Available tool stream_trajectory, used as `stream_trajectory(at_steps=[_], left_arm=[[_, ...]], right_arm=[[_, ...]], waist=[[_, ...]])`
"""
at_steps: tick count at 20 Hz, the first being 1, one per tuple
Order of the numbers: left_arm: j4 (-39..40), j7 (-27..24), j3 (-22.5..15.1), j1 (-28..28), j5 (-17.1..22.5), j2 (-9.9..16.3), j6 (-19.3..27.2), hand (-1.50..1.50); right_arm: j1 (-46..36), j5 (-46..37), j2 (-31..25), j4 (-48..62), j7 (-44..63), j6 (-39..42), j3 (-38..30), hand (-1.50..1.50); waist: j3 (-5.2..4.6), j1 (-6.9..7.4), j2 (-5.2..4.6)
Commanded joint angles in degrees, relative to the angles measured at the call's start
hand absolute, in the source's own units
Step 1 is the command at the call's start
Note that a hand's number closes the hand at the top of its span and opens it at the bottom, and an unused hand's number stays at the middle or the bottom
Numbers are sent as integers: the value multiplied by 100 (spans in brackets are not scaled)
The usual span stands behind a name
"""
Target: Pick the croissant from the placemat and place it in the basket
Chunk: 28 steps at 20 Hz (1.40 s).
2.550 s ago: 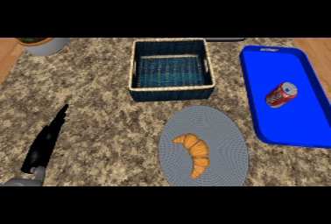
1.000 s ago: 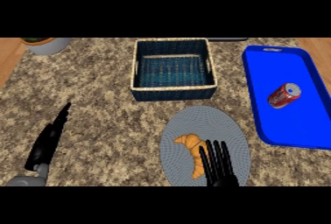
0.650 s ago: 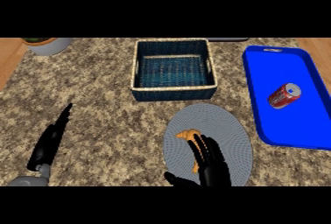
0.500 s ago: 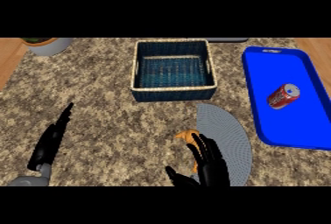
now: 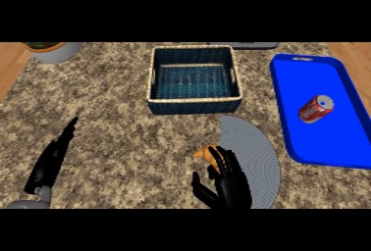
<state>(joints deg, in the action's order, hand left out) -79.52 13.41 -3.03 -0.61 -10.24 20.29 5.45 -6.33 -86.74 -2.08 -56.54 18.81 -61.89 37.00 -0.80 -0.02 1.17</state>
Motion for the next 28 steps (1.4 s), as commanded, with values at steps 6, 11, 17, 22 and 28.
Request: stream_trajectory(at_steps=[6, 11, 17, 22, 28], left_arm=[[96, -118, 119, 1, -146, -88, 41, 0], [-80, 39, 47, 15, -120, -99, -36, 0], [45, -20, 142, 49, -92, 5, -101, 0], [-88, -22, 159, 272, -69, -102, -13, 0], [5, -62, 276, 122, -20, 2, -139, 0]], right_arm=[[520, -2185, 201, -71, 1373, -1133, -51, 150], [222, -351, -24, -604, 1707, 1638, -632, 150], [-261, 896, -365, -2057, 1855, 3688, -1182, 150], [-727, 1403, -1238, -4235, 1852, 5287, -1706, 150], [-1609, 1986, -1636, -6243, 2417, 7515, -2284, 150]], waist=[[83, -42, -102], [66, 44, -126], [52, -30, -85], [61, -138, -22], [65, -106, -47]])
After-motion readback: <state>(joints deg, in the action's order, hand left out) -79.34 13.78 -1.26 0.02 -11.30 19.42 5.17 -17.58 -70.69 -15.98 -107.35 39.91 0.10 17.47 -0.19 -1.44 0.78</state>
